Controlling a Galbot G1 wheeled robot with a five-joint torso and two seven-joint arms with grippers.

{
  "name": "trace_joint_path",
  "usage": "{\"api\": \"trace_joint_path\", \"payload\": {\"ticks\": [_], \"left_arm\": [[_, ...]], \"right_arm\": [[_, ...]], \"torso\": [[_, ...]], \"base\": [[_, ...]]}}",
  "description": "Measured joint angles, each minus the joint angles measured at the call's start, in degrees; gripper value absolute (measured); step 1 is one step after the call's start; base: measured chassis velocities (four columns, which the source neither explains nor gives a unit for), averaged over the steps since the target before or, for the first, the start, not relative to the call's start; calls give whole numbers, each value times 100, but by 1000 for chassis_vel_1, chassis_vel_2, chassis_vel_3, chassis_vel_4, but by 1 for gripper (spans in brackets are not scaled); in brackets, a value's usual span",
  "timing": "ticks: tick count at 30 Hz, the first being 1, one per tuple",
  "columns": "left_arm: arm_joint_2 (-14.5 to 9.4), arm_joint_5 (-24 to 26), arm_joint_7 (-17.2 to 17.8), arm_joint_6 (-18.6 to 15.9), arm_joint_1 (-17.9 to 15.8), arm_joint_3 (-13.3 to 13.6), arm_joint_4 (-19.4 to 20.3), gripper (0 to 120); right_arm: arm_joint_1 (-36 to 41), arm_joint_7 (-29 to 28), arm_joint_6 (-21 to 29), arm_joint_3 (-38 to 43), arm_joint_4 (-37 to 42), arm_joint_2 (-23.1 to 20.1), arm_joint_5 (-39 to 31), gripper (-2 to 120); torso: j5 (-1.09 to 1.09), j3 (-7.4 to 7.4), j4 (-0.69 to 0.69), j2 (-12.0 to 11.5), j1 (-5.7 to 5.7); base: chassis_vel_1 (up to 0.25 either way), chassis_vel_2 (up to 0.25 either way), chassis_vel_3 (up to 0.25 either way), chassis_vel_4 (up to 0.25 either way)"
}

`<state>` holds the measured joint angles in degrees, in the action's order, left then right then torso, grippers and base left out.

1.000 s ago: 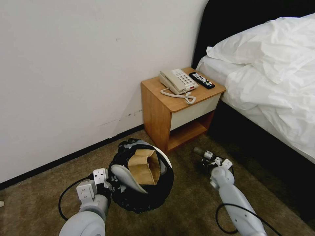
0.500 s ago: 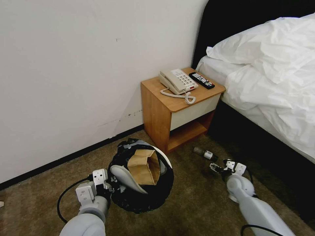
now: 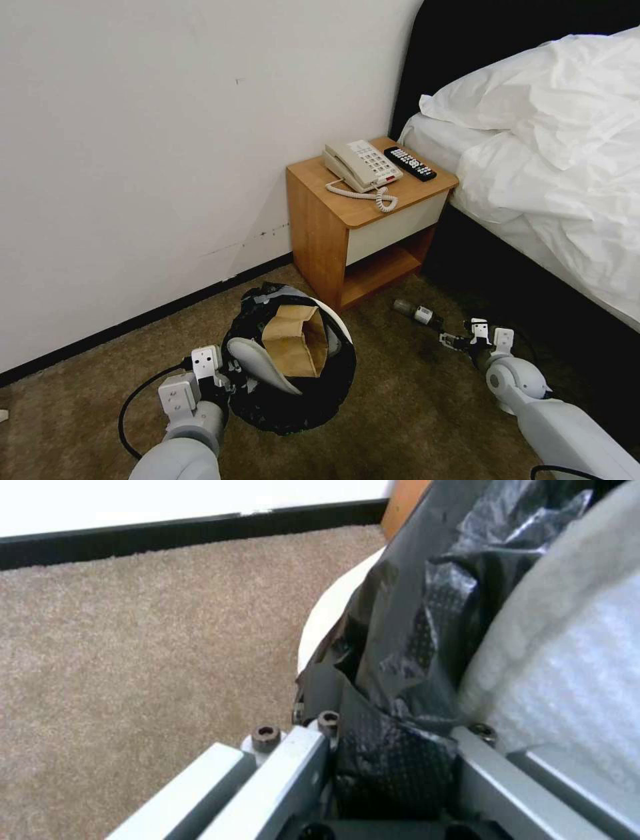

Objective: Pick up the trash bin, then pick up the garbage from the floor and place it into the trash bin.

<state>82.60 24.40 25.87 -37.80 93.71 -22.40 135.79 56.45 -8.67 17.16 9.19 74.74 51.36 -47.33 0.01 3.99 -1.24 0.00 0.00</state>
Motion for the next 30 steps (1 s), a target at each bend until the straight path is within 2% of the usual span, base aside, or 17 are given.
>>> {"api": "trace_joint_path", "payload": {"ticks": [10,20,30], "left_arm": [[-39,-21,-16,26,-24,-80,-42,0],[-72,-3,-20,31,-90,-98,-120,0],[-48,15,-21,37,-116,-103,-152,0]], "right_arm": [[-379,335,-48,-344,-454,16,230,100],[-829,926,-219,-688,-1066,9,1086,100],[-1733,1580,-364,-1332,-1746,1,1898,100]], "torso": [[-1,0,1,0,0],[-1,0,0,0,0],[-2,1,-1,0,0]], "base": [[0,0,0,0],[0,0,0,0],[0,0,0,0]]}}
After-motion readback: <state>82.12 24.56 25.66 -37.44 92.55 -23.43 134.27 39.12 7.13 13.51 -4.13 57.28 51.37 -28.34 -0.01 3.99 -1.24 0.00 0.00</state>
